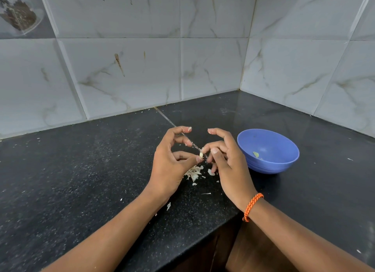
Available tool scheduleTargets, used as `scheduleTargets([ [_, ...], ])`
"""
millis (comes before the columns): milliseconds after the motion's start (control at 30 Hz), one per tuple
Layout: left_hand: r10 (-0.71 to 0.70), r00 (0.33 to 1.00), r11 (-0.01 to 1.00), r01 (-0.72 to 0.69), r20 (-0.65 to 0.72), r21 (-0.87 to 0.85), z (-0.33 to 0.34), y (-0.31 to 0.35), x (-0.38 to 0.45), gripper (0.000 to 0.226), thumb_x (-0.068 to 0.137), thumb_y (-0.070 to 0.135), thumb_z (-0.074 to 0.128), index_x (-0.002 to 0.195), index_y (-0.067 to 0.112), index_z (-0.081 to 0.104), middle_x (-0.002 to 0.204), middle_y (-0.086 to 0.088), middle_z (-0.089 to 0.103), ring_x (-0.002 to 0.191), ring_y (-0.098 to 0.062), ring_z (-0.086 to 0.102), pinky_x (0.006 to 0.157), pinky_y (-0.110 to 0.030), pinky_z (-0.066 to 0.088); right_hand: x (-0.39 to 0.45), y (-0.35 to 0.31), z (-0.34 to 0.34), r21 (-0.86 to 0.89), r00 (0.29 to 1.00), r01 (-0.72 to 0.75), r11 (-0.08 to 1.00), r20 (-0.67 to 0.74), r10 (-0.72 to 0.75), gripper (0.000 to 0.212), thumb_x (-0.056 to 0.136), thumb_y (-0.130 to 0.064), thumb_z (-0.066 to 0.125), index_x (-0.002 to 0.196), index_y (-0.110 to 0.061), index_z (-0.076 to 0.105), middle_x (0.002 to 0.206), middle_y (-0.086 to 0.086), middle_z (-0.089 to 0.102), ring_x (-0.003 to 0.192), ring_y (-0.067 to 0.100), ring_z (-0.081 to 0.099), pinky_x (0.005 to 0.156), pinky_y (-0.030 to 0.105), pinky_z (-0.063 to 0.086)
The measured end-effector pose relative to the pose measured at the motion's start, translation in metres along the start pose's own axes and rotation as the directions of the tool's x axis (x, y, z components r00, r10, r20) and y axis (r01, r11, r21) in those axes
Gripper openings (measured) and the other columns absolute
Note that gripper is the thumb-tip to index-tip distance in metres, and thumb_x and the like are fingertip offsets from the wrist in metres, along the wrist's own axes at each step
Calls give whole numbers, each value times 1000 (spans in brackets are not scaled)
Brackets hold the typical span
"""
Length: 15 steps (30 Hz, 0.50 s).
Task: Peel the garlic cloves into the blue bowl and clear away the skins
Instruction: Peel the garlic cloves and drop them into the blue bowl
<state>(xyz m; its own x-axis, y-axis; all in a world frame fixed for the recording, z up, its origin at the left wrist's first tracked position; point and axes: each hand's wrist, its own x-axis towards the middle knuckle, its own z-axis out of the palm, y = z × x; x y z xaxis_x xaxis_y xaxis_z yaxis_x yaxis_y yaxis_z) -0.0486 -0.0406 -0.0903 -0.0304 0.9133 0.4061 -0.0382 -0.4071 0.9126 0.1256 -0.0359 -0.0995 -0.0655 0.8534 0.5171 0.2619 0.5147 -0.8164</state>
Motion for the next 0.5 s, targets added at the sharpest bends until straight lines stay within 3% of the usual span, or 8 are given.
scheduleTargets([
  [133,87,996,987,-87,7,132,-2,1,1,66,86,-7,85,134,31,60,118,-3,59,75,-35,78,75,-34,65,-1,-6,2,12,999,-26,1000,37,25,57,102,-9,69,149,-32,47,104,-8,76,100,17,75,76,44,65],
  [233,137,990,965,-139,24,222,-2,2,0,65,87,-5,85,135,31,60,118,2,57,74,-27,78,74,-30,63,0,-7,2,22,999,-36,999,13,36,65,94,-6,78,145,-33,50,99,-8,77,97,17,77,77,52,65],
  [367,182,983,938,-184,35,293,-1,4,0,63,86,-4,85,134,29,61,115,2,57,72,-25,76,71,-22,58,-1,-8,1,21,999,-16,1000,-37,17,65,90,-7,83,142,-30,52,95,-8,79,90,16,77,72,43,64],
  [500,183,983,940,-183,28,289,-1,5,0,63,86,-5,84,134,29,60,115,1,57,72,-24,76,70,-23,57,0,-9,1,4,998,5,1000,-57,-5,63,88,-13,86,140,-28,54,93,-7,78,83,18,74,67,36,61],
])
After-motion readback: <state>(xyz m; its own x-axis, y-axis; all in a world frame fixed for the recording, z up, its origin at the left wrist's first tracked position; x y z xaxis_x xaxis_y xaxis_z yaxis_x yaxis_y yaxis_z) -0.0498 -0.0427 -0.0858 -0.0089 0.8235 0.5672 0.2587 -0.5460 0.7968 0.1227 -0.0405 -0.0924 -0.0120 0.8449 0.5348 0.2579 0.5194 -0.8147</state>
